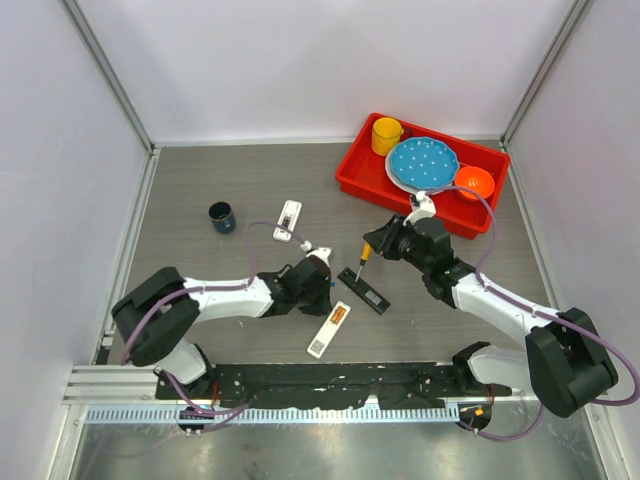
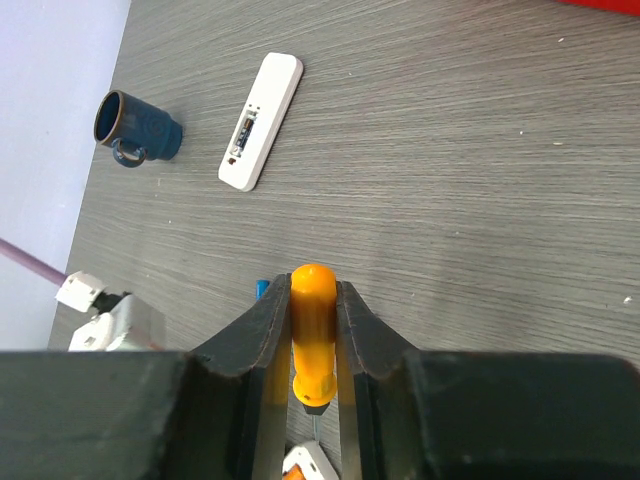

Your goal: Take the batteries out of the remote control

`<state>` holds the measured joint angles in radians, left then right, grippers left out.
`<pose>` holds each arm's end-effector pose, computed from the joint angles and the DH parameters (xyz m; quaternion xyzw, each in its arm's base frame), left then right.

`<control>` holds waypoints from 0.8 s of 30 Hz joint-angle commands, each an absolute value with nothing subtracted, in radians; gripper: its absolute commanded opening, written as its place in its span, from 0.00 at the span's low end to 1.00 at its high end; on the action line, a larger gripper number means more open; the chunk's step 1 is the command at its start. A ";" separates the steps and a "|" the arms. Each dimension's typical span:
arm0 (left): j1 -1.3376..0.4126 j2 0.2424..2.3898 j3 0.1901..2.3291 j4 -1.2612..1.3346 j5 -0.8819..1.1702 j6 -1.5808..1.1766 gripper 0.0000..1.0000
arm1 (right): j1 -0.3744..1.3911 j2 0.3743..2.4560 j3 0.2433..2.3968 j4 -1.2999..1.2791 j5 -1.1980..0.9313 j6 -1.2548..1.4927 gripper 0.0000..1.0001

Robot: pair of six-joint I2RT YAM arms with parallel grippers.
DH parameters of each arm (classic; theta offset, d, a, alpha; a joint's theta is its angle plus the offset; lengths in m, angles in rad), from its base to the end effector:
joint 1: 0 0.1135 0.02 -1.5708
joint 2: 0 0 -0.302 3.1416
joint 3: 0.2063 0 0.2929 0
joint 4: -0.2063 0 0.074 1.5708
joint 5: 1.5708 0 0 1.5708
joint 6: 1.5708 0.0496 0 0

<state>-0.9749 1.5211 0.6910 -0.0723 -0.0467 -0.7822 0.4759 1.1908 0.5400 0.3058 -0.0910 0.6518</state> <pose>0.1811 -0.2630 0.1471 0.0832 0.9408 -0.2384 0.2263 0.2544 0.1362 0.2263 0.0457 0.8163 0.3386 0.4658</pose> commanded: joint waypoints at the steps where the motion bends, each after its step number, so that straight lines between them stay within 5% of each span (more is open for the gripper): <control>1: -0.974 1.610 0.793 -0.037 0.054 -0.683 0.00 | 0.469 1.163 0.549 0.327 -0.078 0.637 0.01; 9: -0.974 1.640 0.888 -0.070 0.097 -0.626 0.01 | 0.459 1.149 0.546 0.311 -0.075 0.623 0.01; 15: -0.974 1.527 0.907 -0.178 -0.023 -0.565 0.15 | 0.459 1.135 0.554 0.301 -0.075 0.614 0.01; 18: -0.974 1.473 0.899 -0.222 -0.037 -0.535 0.34 | 0.459 1.131 0.552 0.299 -0.078 0.611 0.01; 21: -0.974 1.401 0.868 -0.255 -0.018 -0.503 0.66 | 0.459 1.129 0.554 0.296 -0.083 0.611 0.01; 24: -0.985 1.318 0.813 -0.290 -0.024 -0.476 0.81 | 0.459 1.123 0.548 0.302 -0.089 0.607 0.01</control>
<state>-0.9749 1.4151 0.8631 -0.2211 -0.0006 -0.5362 0.4622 1.1557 0.5400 0.2737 -0.0883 0.6292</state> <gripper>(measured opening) 0.722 0.246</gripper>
